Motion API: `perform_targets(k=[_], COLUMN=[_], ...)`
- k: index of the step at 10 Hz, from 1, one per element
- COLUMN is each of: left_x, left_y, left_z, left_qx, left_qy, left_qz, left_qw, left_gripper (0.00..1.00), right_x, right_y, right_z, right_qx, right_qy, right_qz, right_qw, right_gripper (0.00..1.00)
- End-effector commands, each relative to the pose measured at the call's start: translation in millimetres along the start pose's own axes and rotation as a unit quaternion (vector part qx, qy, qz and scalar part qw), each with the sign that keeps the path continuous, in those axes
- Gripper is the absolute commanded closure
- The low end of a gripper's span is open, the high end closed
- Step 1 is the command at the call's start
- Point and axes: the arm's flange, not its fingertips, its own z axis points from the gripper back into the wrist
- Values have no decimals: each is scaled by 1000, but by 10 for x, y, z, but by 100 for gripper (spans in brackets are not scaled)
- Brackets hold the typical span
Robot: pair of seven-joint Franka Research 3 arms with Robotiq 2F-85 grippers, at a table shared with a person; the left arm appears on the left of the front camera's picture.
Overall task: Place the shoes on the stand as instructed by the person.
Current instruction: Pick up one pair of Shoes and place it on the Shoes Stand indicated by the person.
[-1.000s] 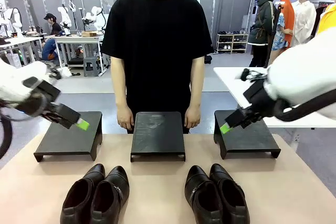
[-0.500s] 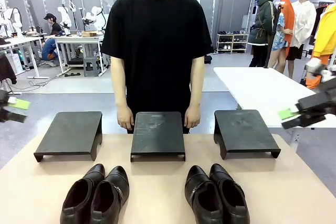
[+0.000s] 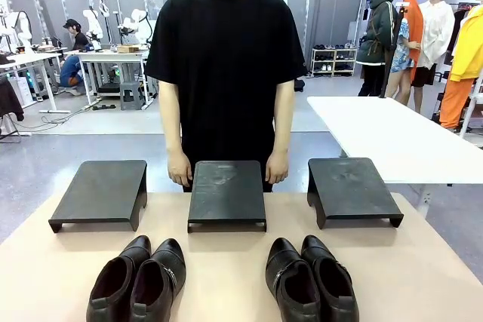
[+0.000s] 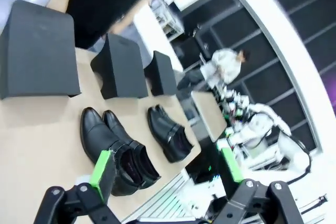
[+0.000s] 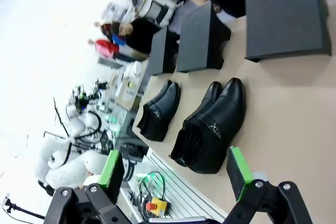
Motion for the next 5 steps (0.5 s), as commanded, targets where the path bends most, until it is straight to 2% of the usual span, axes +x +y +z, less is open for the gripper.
perform_targets(k=[1, 3, 5], left_x=[-235, -420, -500], left_y=[53, 9, -77], left_z=[233, 355, 363], left_qx=[-2, 29, 59], left_qy=[-48, -75, -83], left_qz=[21, 42, 52], left_qw=[999, 996, 993], left_gripper=[0, 0, 0], right_x=[-216, -385, -474], right_y=[-85, -123, -85], right_z=[179, 382, 475], right_qx=[8, -2, -25], right_qy=[-49, -72, -68], right_qz=[7, -1, -1], right_qw=[999, 997, 997], right_gripper=[0, 0, 0])
